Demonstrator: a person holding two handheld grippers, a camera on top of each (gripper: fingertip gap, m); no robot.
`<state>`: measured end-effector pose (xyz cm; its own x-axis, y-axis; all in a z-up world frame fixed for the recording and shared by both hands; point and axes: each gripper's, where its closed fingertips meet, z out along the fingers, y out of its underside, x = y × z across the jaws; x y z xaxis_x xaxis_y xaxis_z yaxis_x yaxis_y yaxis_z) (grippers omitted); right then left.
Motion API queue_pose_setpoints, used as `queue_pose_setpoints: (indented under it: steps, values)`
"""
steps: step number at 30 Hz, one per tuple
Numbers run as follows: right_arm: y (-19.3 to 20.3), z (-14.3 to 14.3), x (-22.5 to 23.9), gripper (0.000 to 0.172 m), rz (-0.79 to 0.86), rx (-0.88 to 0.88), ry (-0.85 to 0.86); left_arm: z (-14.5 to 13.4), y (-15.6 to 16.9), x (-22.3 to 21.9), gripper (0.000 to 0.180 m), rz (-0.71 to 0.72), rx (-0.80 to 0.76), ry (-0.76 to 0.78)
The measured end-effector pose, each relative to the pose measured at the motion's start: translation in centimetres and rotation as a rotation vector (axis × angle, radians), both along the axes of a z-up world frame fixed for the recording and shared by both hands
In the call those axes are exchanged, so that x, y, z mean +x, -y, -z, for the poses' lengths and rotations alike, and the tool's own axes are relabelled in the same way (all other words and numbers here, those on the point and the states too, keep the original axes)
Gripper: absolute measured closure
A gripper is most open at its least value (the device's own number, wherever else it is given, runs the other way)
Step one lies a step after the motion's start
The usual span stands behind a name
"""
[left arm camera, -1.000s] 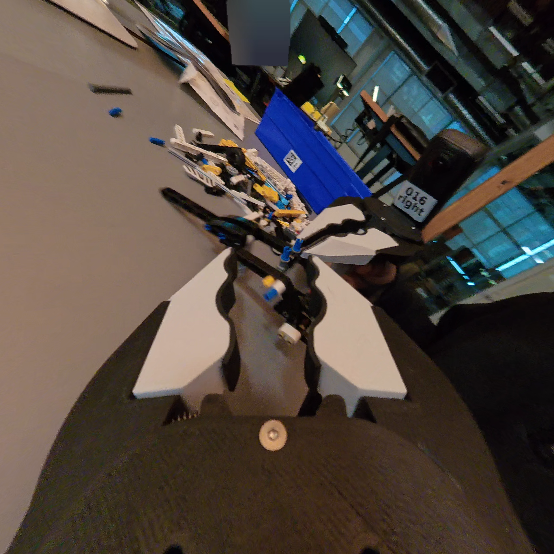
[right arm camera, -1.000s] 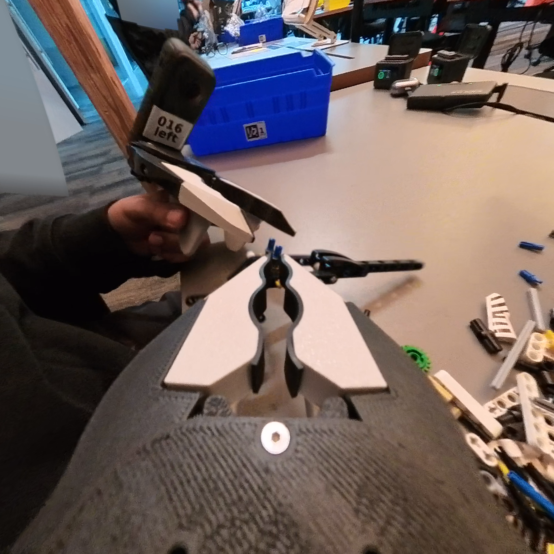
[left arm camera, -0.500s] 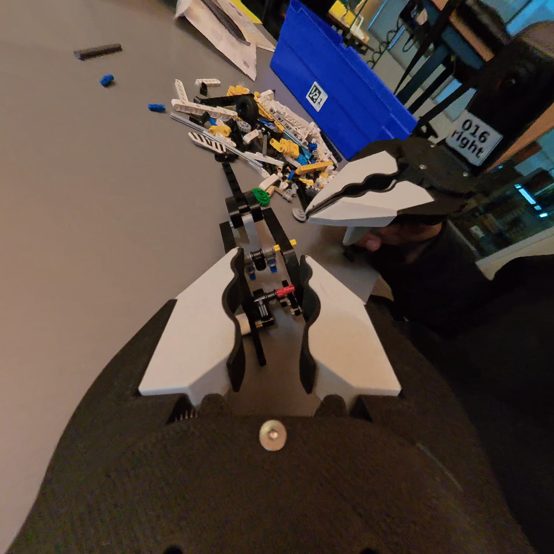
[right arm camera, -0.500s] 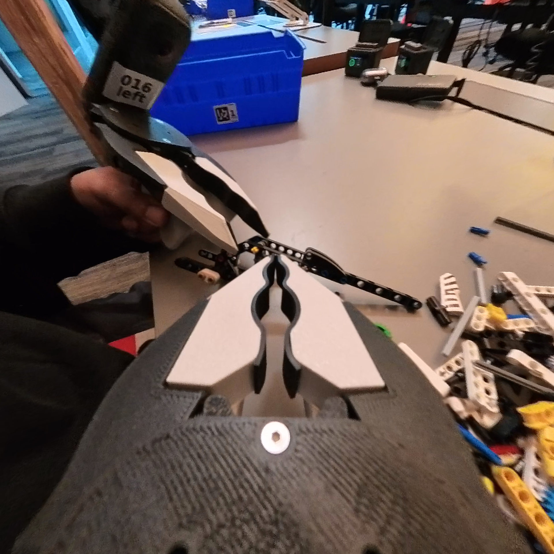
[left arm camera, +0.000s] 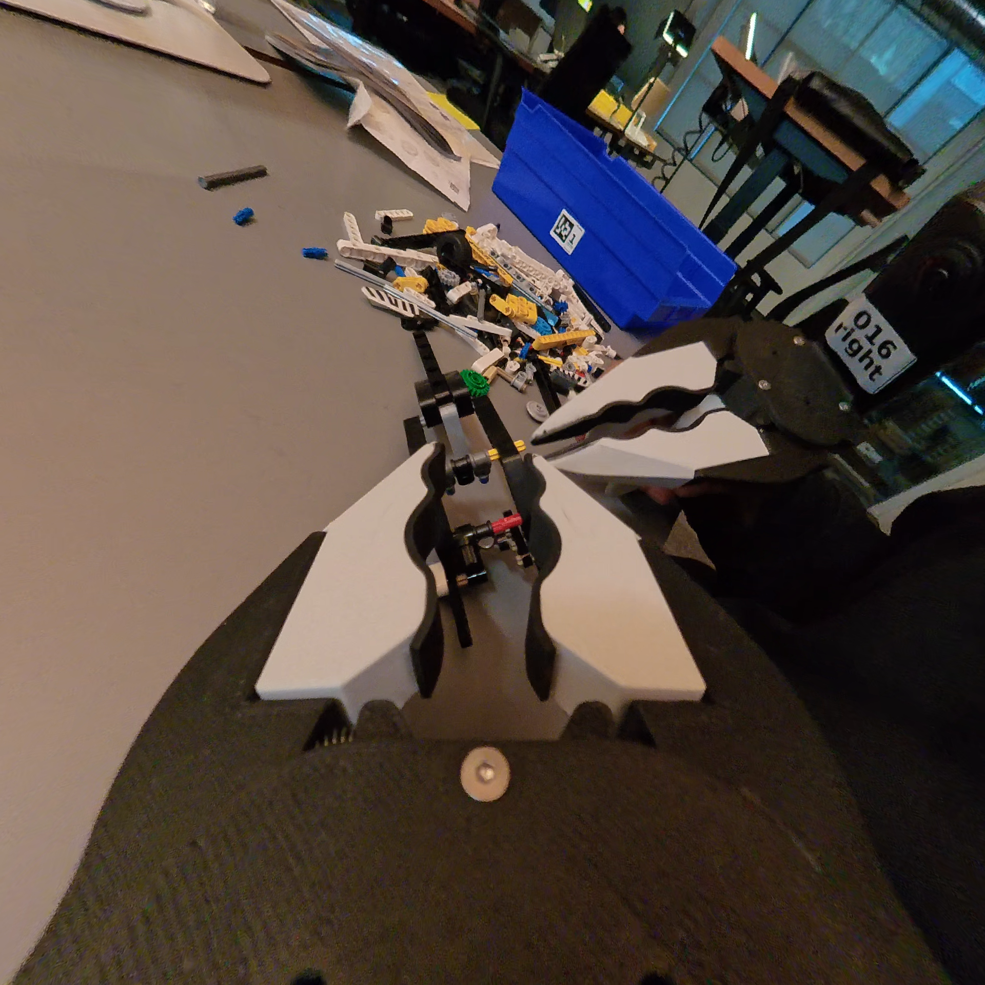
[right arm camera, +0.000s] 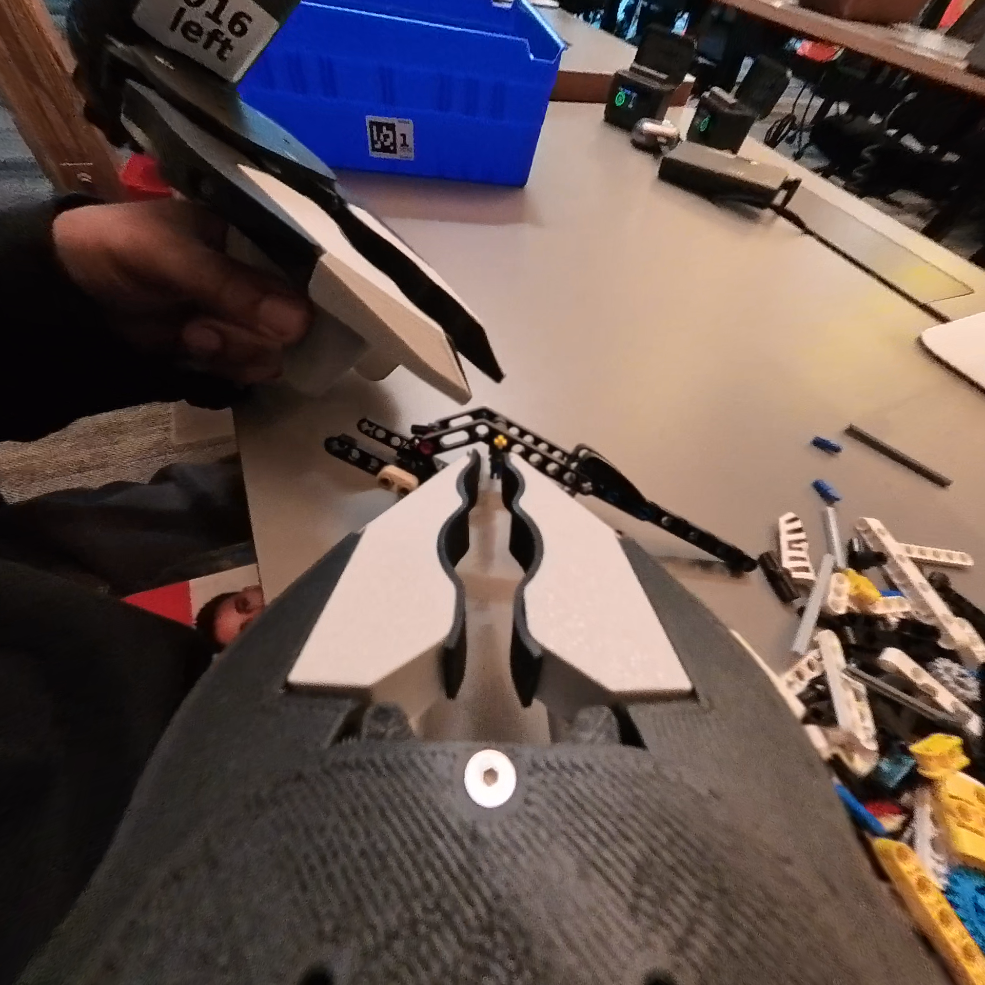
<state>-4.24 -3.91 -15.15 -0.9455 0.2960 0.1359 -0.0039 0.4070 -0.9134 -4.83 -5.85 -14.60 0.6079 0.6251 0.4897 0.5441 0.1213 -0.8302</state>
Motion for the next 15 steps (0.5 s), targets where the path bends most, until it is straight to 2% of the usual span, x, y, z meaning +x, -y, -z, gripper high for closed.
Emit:
queue_pose_setpoints:
  steps: [3, 8, 11, 15]
  values:
    - [0.2, 0.0, 0.2, 0.162, -0.006, -0.016, 0.039, 0.0, 1.3, -0.7, 0.153, -0.071, 0.031, 0.023]
    - [0.4, -0.5, 0.0, 0.16, 0.009, -0.048, 0.074, 1.4, 3.7, -2.0, 0.145, -0.191, 0.106, 0.165]
    - [0.7, -0.5, -0.2, 0.163, 0.021, -0.052, 0.096, 2.3, 3.2, -1.7, 0.144, -0.155, 0.112, 0.232]
    - [0.8, 0.0, -0.5, 0.17, 0.041, -0.035, 0.088, 3.0, 1.6, -0.6, 0.145, -0.056, 0.045, 0.251]
